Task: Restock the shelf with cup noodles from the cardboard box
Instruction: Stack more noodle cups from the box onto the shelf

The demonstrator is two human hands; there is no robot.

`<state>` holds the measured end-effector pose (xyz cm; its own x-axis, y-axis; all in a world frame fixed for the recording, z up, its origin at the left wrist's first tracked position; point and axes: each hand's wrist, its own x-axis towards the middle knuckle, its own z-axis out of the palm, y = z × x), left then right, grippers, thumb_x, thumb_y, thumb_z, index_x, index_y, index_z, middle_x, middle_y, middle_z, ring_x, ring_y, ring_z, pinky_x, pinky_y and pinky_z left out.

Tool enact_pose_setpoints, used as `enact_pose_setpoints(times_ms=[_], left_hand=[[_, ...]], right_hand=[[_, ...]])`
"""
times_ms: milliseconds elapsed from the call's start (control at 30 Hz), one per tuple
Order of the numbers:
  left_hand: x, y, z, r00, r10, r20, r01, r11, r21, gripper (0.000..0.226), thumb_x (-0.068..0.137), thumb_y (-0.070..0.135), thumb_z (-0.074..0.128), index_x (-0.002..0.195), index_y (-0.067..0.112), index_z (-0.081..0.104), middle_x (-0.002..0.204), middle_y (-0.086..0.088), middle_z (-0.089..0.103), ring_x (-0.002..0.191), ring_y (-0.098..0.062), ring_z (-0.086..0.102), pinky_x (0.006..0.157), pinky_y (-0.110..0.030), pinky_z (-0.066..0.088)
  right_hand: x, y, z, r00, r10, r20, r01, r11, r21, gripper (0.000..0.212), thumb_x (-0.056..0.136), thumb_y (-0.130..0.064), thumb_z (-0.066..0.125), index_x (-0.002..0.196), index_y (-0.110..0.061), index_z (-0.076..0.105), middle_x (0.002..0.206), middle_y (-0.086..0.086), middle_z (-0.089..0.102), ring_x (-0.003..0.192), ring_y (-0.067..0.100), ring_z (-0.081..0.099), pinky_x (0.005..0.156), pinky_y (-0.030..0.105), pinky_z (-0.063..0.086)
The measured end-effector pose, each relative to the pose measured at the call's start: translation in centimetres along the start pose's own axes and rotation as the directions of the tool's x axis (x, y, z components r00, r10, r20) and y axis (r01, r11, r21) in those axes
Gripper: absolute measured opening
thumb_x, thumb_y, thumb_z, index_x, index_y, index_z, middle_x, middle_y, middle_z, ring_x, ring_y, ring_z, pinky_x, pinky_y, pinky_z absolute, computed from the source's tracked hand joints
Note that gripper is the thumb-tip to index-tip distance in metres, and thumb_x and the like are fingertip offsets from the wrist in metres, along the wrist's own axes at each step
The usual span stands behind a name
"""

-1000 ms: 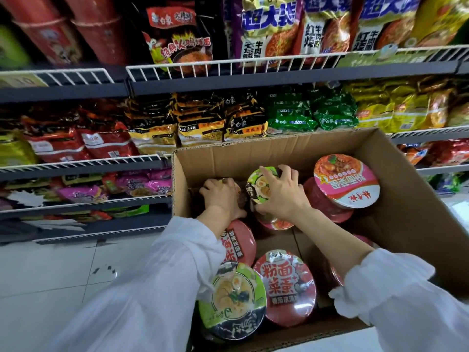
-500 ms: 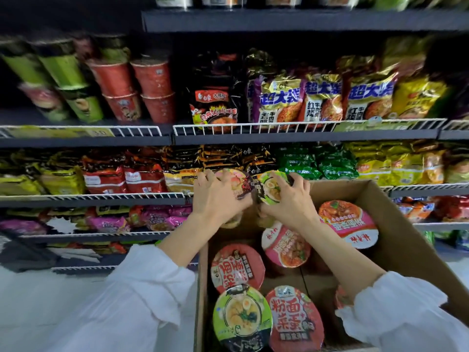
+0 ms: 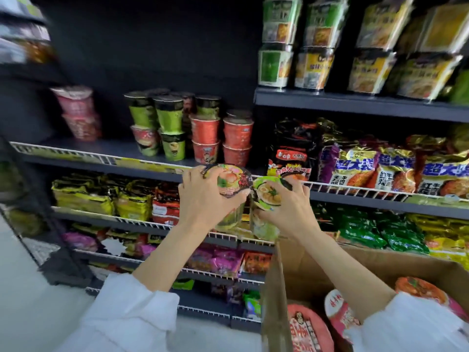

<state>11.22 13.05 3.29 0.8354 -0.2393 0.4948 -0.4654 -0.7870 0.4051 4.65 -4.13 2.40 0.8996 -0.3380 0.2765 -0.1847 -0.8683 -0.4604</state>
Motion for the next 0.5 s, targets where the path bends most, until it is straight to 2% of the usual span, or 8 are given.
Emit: enact_pose_setpoints(times_ms=[133, 233, 500], left_hand=[[2.7, -9.0, -3.2, 0.998, -0.062, 0.010, 0.063, 0.974, -0.215, 0.075, 0.070, 0.065, 0.063, 0.128, 0.020, 0.051, 0.130, -0.009, 0.039, 0.126, -0.024, 0.038, 0.103, -0.032, 0.035], [5.3, -15.4, -5.9, 0.994, -0.108, -0.022, 0.097, 0.955, -0.279, 0.076, 0.068, 0.065, 0.066, 0.128, 0.021, 0.051, 0.129, -0.007, 0.038, 0.126, -0.023, 0.038, 0.105, -0.033, 0.037], [12.4, -29.6, -11.4, 0.969, -0.177, -0.173, 0.138, 0.966, -0.217, 0.080, 0.067, 0.059, 0.070, 0.128, 0.012, 0.049, 0.135, -0.011, 0.032, 0.129, -0.027, 0.032, 0.109, -0.039, 0.031]], right_hand=[[2.8, -8.0, 4.9, 0.998, -0.069, -0.009, 0.069, 0.997, 0.039, 0.075, 0.073, -0.052, 0.069, 0.140, -0.031, 0.042, 0.149, 0.005, 0.022, 0.138, 0.026, 0.010, 0.112, 0.041, 0.024], [5.2, -14.4, 8.7, 0.996, -0.081, -0.025, 0.083, 0.993, 0.088, 0.073, 0.075, -0.056, 0.067, 0.139, -0.032, 0.041, 0.148, 0.006, 0.025, 0.137, 0.027, 0.012, 0.111, 0.040, 0.024], [12.5, -29.3, 17.5, 0.990, -0.134, -0.048, 0.140, 0.978, 0.151, 0.070, 0.076, -0.053, 0.067, 0.138, -0.030, 0.045, 0.147, 0.010, 0.029, 0.136, 0.030, 0.016, 0.111, 0.042, 0.024]])
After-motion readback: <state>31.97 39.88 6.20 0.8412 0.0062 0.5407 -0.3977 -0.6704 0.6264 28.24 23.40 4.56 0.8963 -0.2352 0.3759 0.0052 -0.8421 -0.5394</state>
